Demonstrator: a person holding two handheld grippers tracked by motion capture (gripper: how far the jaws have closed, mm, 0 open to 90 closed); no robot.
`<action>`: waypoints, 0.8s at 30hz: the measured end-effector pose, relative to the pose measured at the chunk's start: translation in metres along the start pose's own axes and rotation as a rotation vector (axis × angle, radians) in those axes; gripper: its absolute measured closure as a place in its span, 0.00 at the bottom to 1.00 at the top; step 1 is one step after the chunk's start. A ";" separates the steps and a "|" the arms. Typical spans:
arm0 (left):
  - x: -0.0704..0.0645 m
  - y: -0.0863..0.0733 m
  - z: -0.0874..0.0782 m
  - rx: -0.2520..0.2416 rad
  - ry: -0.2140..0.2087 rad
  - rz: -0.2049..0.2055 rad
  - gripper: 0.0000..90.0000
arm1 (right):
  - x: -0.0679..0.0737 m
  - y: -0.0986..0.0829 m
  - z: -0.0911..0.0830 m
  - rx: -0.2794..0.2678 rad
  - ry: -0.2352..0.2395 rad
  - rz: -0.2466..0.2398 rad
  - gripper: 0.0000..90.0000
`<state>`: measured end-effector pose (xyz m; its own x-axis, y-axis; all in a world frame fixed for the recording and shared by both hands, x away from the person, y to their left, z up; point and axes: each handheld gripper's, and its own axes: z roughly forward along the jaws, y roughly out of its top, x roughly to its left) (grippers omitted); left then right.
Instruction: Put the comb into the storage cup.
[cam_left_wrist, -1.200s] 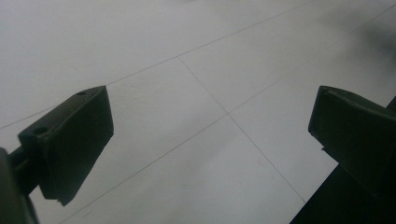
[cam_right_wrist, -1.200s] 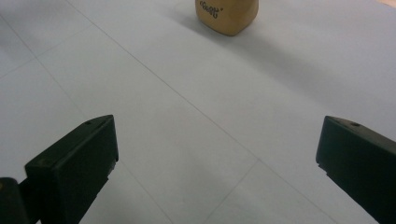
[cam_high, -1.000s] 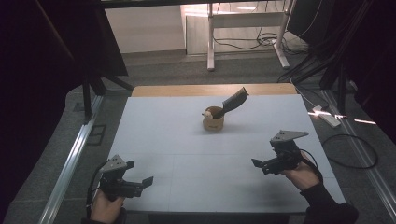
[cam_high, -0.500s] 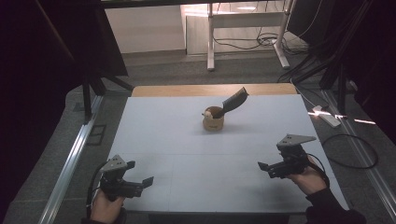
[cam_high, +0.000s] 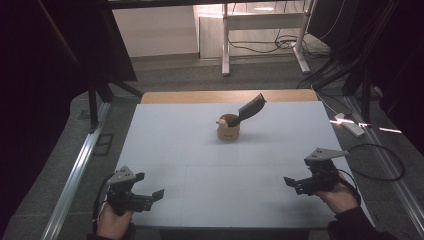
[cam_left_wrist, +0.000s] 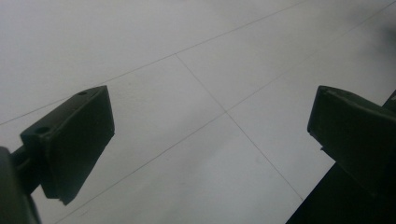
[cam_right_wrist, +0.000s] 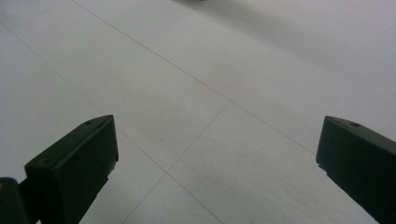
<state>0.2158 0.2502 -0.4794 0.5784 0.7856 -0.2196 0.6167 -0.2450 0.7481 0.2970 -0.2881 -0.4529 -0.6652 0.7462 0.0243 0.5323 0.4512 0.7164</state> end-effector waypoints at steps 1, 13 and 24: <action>0.000 0.000 0.000 0.000 0.000 0.000 0.01 | 0.000 -0.001 -0.001 0.000 -0.004 0.001 0.00; 0.000 0.000 0.000 0.000 -0.004 -0.003 0.01 | -0.003 -0.014 -0.015 0.001 -0.053 0.041 0.00; 0.001 0.000 0.000 0.001 -0.003 -0.003 0.02 | -0.005 -0.026 -0.023 0.017 -0.084 0.064 0.00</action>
<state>0.2163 0.2506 -0.4796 0.5782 0.7848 -0.2233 0.6191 -0.2437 0.7466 0.2746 -0.3148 -0.4552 -0.5840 0.8117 0.0108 0.5817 0.4091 0.7030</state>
